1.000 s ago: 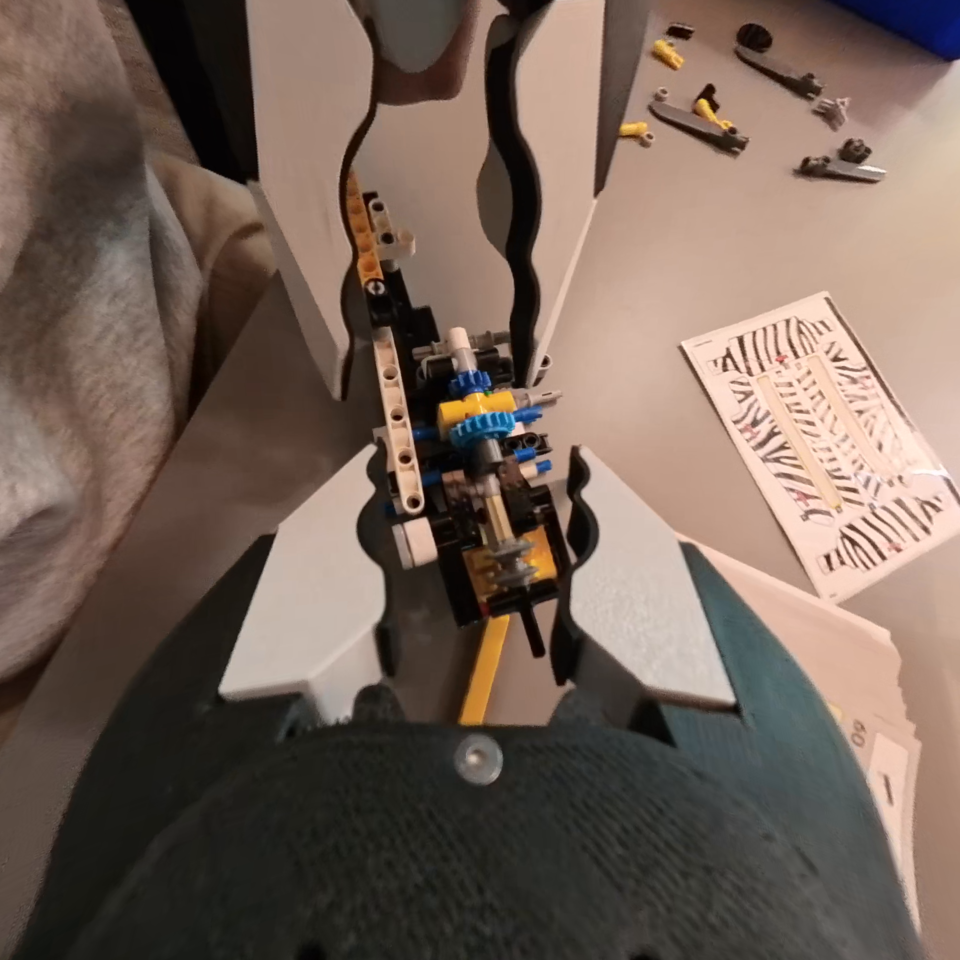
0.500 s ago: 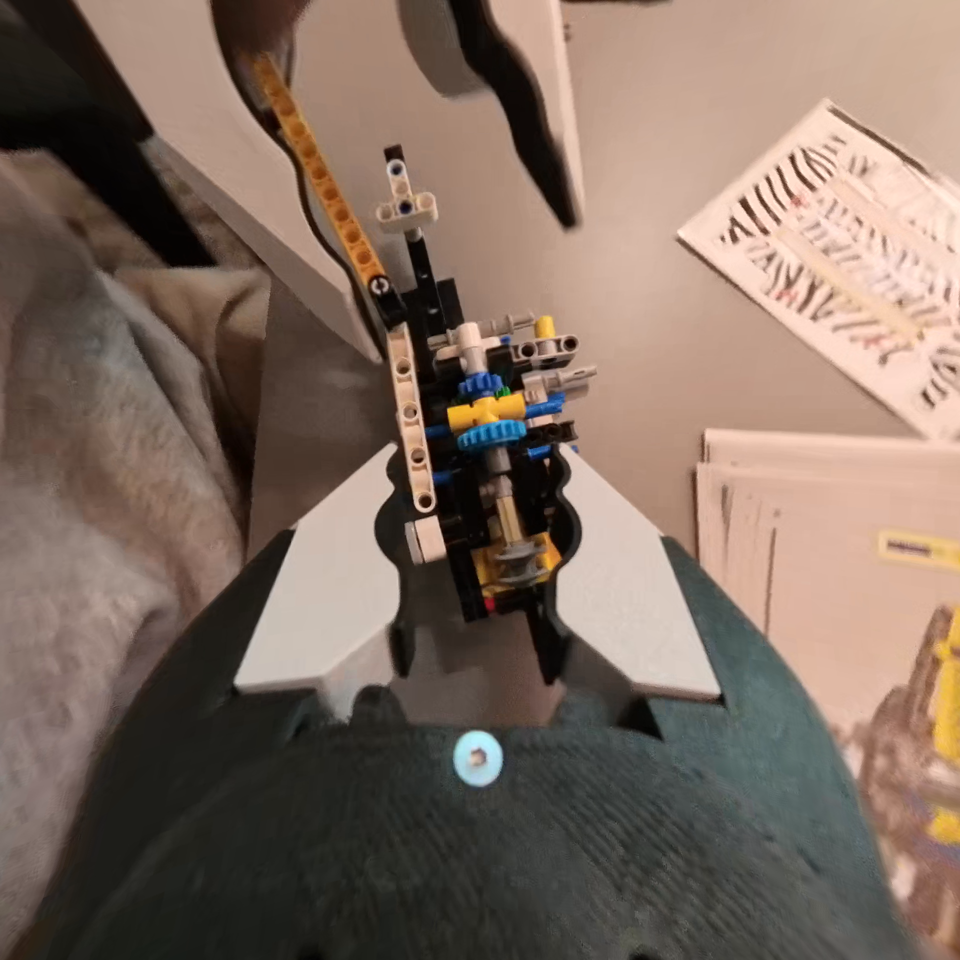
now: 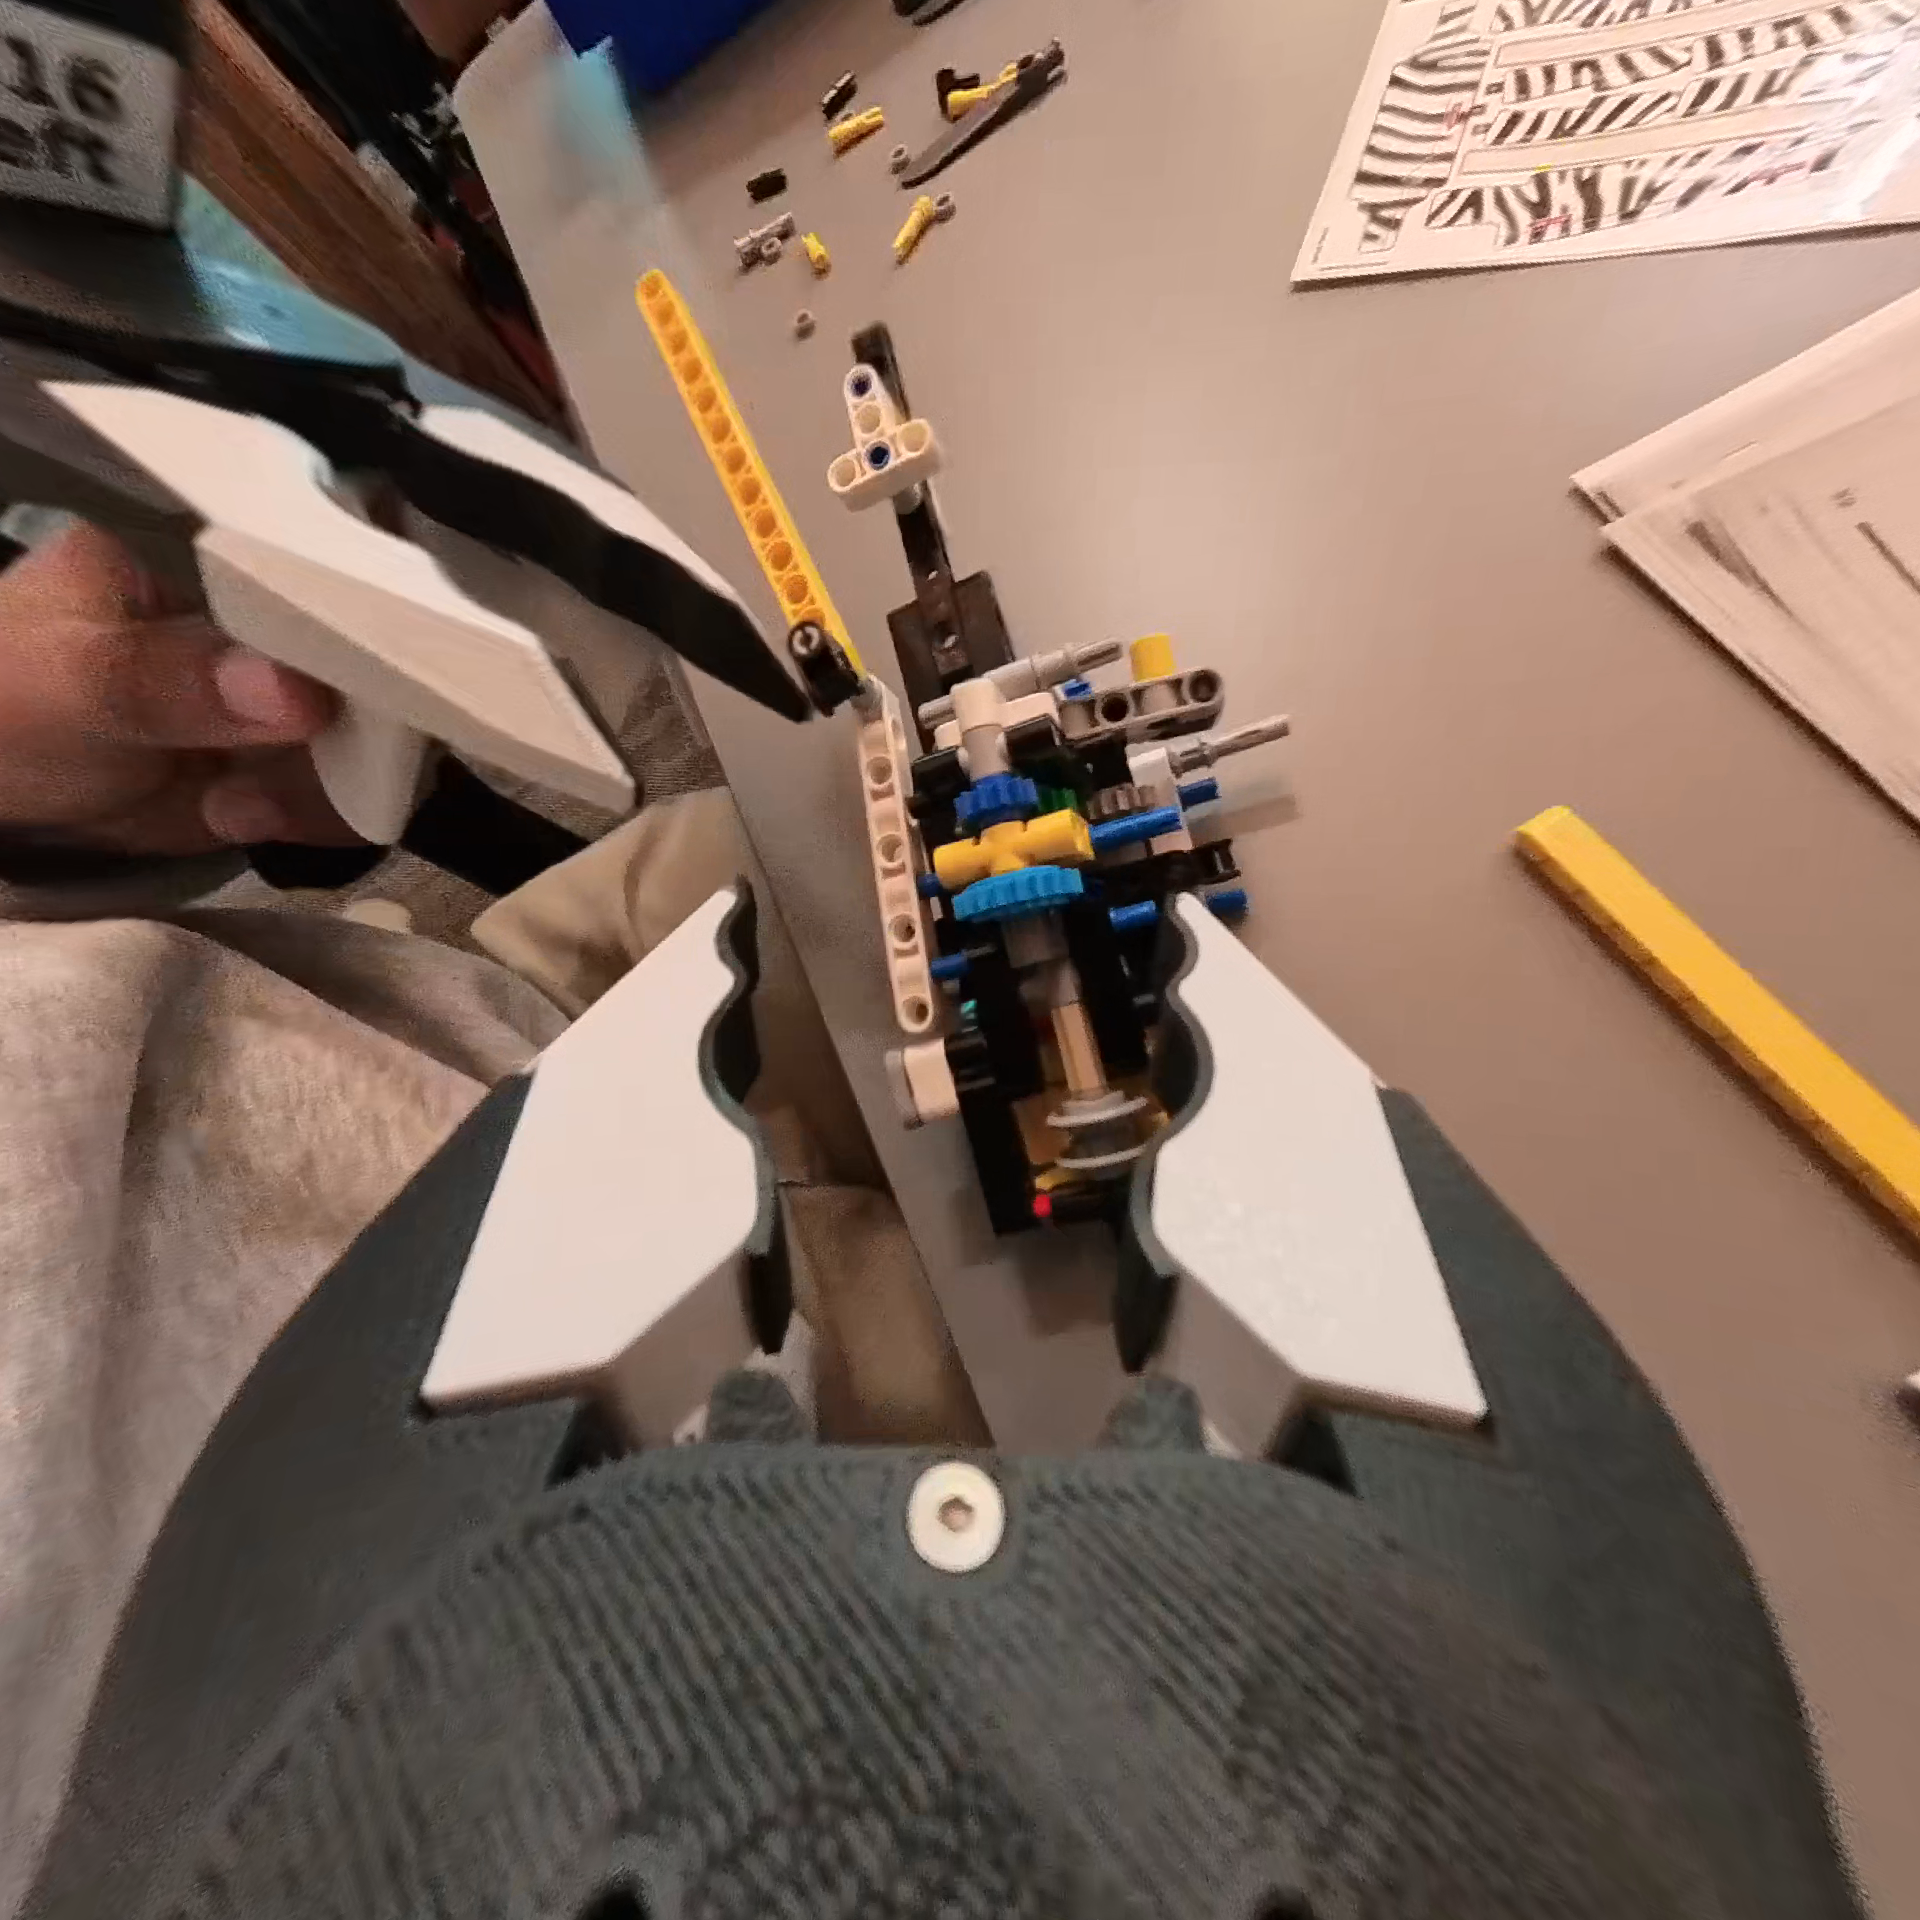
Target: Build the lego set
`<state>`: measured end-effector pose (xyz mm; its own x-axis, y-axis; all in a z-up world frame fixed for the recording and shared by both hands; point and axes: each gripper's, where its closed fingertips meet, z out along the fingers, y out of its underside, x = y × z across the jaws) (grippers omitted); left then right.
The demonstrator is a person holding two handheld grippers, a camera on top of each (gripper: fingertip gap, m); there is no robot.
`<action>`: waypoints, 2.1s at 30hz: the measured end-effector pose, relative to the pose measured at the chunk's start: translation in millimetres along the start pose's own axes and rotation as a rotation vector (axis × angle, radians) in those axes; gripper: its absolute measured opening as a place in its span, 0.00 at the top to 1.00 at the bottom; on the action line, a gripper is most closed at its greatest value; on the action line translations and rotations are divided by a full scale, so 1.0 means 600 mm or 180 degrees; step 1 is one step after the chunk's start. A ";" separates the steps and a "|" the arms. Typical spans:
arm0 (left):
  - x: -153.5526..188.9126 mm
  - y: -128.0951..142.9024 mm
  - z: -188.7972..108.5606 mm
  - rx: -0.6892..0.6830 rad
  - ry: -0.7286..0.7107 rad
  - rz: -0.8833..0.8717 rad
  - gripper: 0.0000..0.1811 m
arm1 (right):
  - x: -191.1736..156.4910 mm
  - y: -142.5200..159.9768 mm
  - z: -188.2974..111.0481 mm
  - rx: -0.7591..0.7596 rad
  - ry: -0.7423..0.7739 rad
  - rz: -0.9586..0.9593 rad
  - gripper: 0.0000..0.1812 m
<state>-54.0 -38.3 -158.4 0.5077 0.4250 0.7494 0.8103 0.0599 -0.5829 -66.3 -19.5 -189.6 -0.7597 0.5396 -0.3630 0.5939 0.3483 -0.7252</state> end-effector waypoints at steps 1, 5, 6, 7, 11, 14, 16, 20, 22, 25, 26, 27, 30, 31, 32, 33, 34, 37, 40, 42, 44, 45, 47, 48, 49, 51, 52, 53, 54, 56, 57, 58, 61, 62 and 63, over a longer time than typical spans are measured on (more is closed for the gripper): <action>-0.005 0.001 -0.002 0.0077 -0.0011 -0.0122 0.78 | -0.001 0.001 -0.002 0.0034 -0.0031 0.0002 0.59; -0.012 -0.001 0.009 0.0039 -0.0093 -0.0136 0.77 | -0.003 0.005 -0.008 0.0022 -0.0206 -0.0028 0.58; -0.014 -0.008 0.013 0.0054 -0.0094 -0.0139 0.77 | -0.002 0.005 -0.010 0.0004 -0.0246 -0.0030 0.57; -0.017 -0.018 0.017 0.0074 -0.0089 -0.0153 0.77 | -0.001 0.005 -0.012 -0.0005 -0.0280 -0.0017 0.57; -0.039 -0.056 0.040 0.0090 -0.0026 -0.0244 0.77 | 0.005 0.000 -0.021 0.0034 -0.0451 0.0201 0.53; -0.054 -0.077 0.057 0.0057 0.0142 -0.0395 0.77 | 0.004 -0.009 -0.025 0.0159 -0.0591 0.0400 0.53; -0.065 -0.087 0.064 0.0022 0.0246 -0.0506 0.77 | 0.005 -0.018 -0.030 0.0304 -0.0645 0.0571 0.54; -0.062 -0.089 0.062 -0.0212 0.0563 -0.0590 0.76 | 0.012 -0.026 -0.046 0.0472 -0.0742 0.0675 0.57; -0.050 -0.079 0.052 -0.0476 0.0856 -0.0570 0.75 | 0.008 -0.028 -0.057 0.0545 -0.0904 0.0624 0.60; -0.050 -0.075 0.036 -0.0710 0.1017 -0.0590 0.67 | 0.004 -0.022 -0.066 0.0507 -0.1145 0.0578 0.68; -0.054 -0.076 0.032 -0.0741 0.0983 -0.0573 0.65 | 0.006 -0.022 -0.069 0.0518 -0.1195 0.0543 0.71; -0.058 -0.075 0.028 -0.0782 0.0926 -0.0546 0.65 | 0.010 -0.024 -0.072 0.0535 -0.1210 0.0507 0.73; -0.075 -0.066 0.012 -0.0798 0.0642 -0.0508 0.63 | 0.025 -0.033 -0.078 0.0545 -0.1147 0.0343 0.75; -0.077 -0.063 0.004 -0.0744 0.0576 -0.0549 0.63 | 0.033 -0.032 -0.077 0.0498 -0.1065 0.0280 0.76; -0.077 -0.058 -0.004 -0.0682 0.0535 -0.0617 0.64 | 0.041 -0.029 -0.074 0.0425 -0.0984 0.0213 0.77; -0.076 -0.051 -0.011 -0.0622 0.0497 -0.0701 0.64 | 0.051 -0.023 -0.070 0.0330 -0.0872 0.0154 0.80; -0.072 -0.043 -0.016 -0.0552 0.0484 -0.0780 0.64 | 0.062 -0.016 -0.064 0.0238 -0.0737 0.0110 0.86; -0.043 -0.015 -0.008 -0.0394 0.0581 -0.1019 0.73 | 0.072 0.002 -0.048 0.0090 -0.0612 0.0094 0.91; -0.009 0.021 0.035 -0.0460 0.0720 -0.1206 0.80 | 0.060 0.015 -0.037 0.0062 -0.0720 0.0283 0.85; -0.011 0.025 0.052 -0.0367 0.0634 -0.1187 0.85 | 0.051 0.021 -0.034 0.0097 -0.0761 0.0401 0.84; -0.018 0.020 0.053 -0.0254 0.0633 -0.1247 0.88 | 0.042 0.024 -0.034 0.0182 -0.0784 0.0515 0.83; -0.022 0.019 0.050 -0.0223 0.0655 -0.1313 0.90 | 0.038 0.025 -0.036 0.0224 -0.0805 0.0539 0.83; -0.026 0.018 0.048 -0.0200 0.0709 -0.1425 0.91 | 0.028 0.028 -0.038 0.0255 -0.0980 0.0594 0.83; -0.028 0.018 0.049 -0.0198 0.0712 -0.1439 0.92 | 0.023 0.027 -0.039 0.0262 -0.1085 0.0636 0.82; -0.030 0.018 0.050 -0.0204 0.0692 -0.1415 0.94 | 0.020 0.027 -0.037 0.0254 -0.1161 0.0679 0.81; -0.030 0.020 0.054 -0.0227 0.0697 -0.1348 0.98 | 0.020 0.026 -0.034 0.0217 -0.1201 0.0728 0.81; -0.032 0.021 0.055 -0.0234 0.0700 -0.1355 0.98 | 0.021 0.025 -0.032 0.0217 -0.1189 0.0751 0.81; -0.033 0.021 0.057 -0.0222 0.0724 -0.1371 0.98 | 0.025 0.023 -0.029 0.0229 -0.1154 0.0796 0.81; -0.034 0.019 0.057 -0.0192 0.0752 -0.1392 0.98 | 0.030 0.021 -0.026 0.0239 -0.1116 0.0865 0.81; -0.035 0.013 0.059 -0.0136 0.0795 -0.1414 0.96 | 0.029 0.014 -0.025 0.0279 -0.1219 0.0971 0.82; -0.036 0.011 0.059 -0.0123 0.0805 -0.1410 0.96 | 0.029 0.011 -0.024 0.0282 -0.1270 0.1039 0.82; -0.036 0.009 0.059 -0.0114 0.0808 -0.1396 0.95 | 0.030 0.009 -0.022 0.0284 -0.1298 0.1109 0.83; -0.043 0.008 0.059 -0.0133 0.0685 -0.1238 0.95 | 0.033 0.006 -0.016 0.0284 -0.1342 0.1266 0.85; -0.046 0.003 0.059 -0.0107 0.0651 -0.1190 0.95 | 0.033 0.005 -0.015 0.0289 -0.1360 0.1307 0.86; -0.048 -0.002 0.058 -0.0085 0.0641 -0.1157 0.96 | 0.034 0.004 -0.014 0.0290 -0.1378 0.1349 0.86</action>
<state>-79.6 -19.3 -190.4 0.2319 0.1953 0.9529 0.9534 0.1490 -0.2625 -77.9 -1.4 -193.7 -0.5124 0.2496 -0.8217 0.8574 0.0944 -0.5059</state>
